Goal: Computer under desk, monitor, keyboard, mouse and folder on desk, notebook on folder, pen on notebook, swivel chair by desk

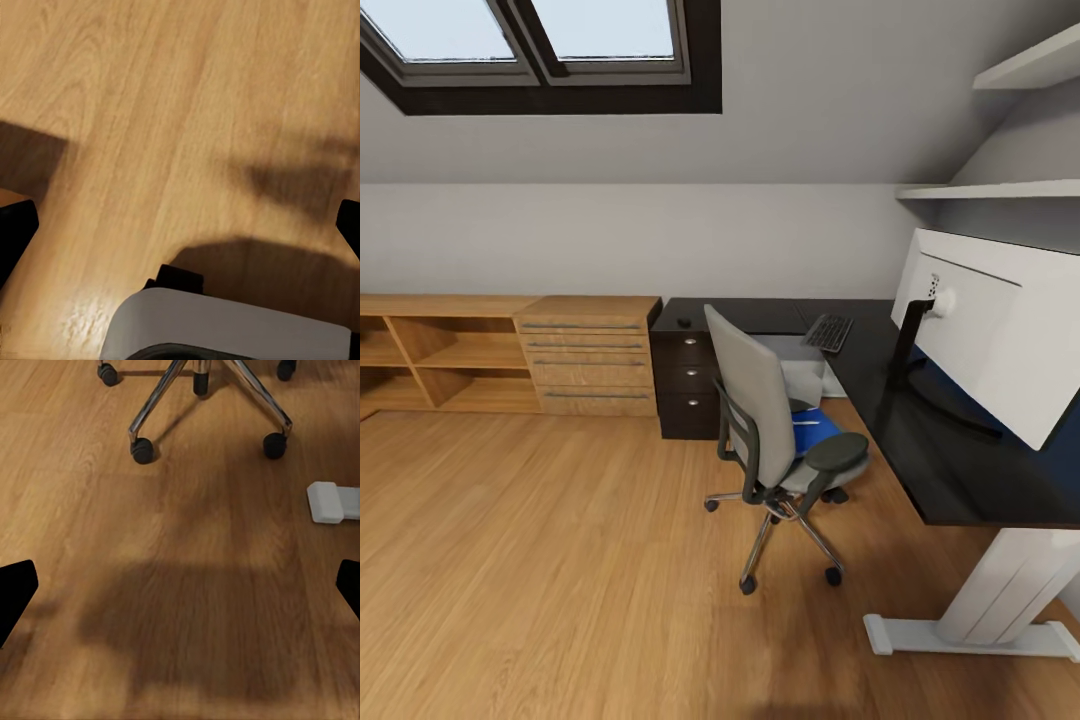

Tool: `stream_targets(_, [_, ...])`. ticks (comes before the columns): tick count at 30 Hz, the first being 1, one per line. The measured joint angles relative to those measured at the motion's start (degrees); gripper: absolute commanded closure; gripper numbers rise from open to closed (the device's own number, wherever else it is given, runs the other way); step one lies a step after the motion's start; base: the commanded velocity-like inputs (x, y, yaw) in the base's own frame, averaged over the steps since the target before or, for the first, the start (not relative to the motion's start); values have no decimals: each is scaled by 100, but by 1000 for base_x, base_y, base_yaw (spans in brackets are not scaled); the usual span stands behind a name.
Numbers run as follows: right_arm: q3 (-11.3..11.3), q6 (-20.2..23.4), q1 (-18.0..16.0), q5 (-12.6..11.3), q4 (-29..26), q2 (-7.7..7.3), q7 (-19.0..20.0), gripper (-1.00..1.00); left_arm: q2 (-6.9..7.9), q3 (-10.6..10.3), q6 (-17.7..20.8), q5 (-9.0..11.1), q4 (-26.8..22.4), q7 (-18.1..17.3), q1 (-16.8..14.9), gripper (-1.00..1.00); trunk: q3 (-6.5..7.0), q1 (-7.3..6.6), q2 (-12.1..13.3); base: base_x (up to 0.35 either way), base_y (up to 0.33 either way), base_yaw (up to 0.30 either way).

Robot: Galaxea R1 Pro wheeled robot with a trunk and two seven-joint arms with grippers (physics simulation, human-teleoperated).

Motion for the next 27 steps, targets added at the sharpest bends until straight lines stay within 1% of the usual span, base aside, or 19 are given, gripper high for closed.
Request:
stream_targets(8, [3, -2, 0, 4, 4, -64, 5, -100, 12, -2, 1, -1, 21, 4, 0, -100, 0, 0, 0, 0, 0, 0])
stream_targets(25, [3, -9, 0, 6, -3, -78, 6, -100, 14, -2, 1, 0, 24, 5, 0, -100, 0, 0, 0, 0, 0, 0])
stream_targets(27, [3, -9, 0, 6, -2, -78, 6, -100, 14, -3, 1, -1, 25, 5, 0, -100, 0, 0, 0, 0, 0, -93])
